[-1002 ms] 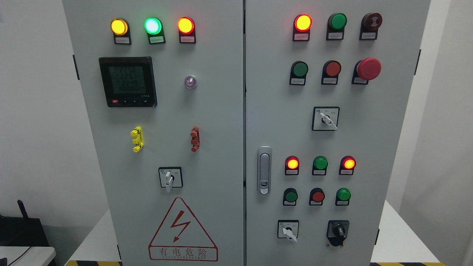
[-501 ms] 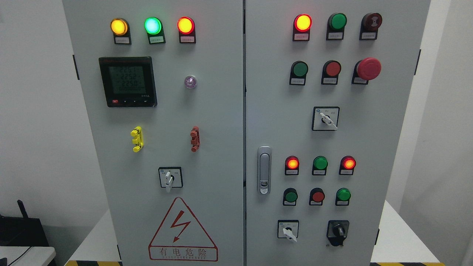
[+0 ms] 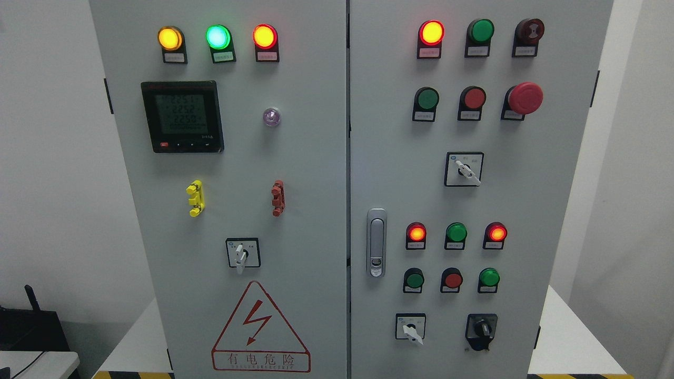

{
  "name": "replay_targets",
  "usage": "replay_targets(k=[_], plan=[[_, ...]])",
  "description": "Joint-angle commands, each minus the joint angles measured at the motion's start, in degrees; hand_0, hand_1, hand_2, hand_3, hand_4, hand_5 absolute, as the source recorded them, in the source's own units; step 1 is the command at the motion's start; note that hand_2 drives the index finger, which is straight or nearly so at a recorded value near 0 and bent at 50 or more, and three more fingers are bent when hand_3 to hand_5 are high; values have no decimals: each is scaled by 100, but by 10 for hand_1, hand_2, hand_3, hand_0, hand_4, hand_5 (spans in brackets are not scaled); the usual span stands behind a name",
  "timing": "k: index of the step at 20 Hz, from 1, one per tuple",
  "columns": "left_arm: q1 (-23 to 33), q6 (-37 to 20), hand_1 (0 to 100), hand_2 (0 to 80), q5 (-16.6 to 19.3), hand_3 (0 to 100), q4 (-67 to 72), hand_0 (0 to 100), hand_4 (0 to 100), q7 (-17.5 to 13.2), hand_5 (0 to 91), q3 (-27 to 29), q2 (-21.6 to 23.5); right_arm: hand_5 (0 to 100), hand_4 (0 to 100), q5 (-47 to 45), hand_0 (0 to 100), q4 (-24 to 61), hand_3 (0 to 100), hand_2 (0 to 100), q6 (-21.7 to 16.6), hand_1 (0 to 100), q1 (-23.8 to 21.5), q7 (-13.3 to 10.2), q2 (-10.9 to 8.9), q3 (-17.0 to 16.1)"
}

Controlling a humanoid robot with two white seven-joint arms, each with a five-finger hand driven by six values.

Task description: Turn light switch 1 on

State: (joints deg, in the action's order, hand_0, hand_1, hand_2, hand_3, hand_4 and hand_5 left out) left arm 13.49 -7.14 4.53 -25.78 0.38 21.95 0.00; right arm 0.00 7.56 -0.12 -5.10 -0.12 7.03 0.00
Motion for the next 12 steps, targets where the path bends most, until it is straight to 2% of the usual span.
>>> replay_targets(k=[1,4,9,10,12], plan=[[163,-286,78,0,4,167,-1780,404,276,164,0,1521,18,0,0,-149,120,0,0,0,3,389,0,4,0,114],[250,-603,96,0,13,238,-2307,421,342,156,0,1970,18,0,0,-149,120,0,0,0,3,389,0,4,0,114],[365,-1570,124,95,-5,337,-3185,436,421,59,17,2357,53,0,0,-149,120,0,0,0,3,389,0,4,0,114],[365,-1579,128,127,-14,382,-3492,442,454,15,48,2479,44,0,0,-149,120,0,0,0,3,389,0,4,0,114],[391,-1588,141,241,-31,502,-4011,455,576,-212,191,2656,27,0,0,-149,120,0,0,0,3,389,0,4,0,114]])
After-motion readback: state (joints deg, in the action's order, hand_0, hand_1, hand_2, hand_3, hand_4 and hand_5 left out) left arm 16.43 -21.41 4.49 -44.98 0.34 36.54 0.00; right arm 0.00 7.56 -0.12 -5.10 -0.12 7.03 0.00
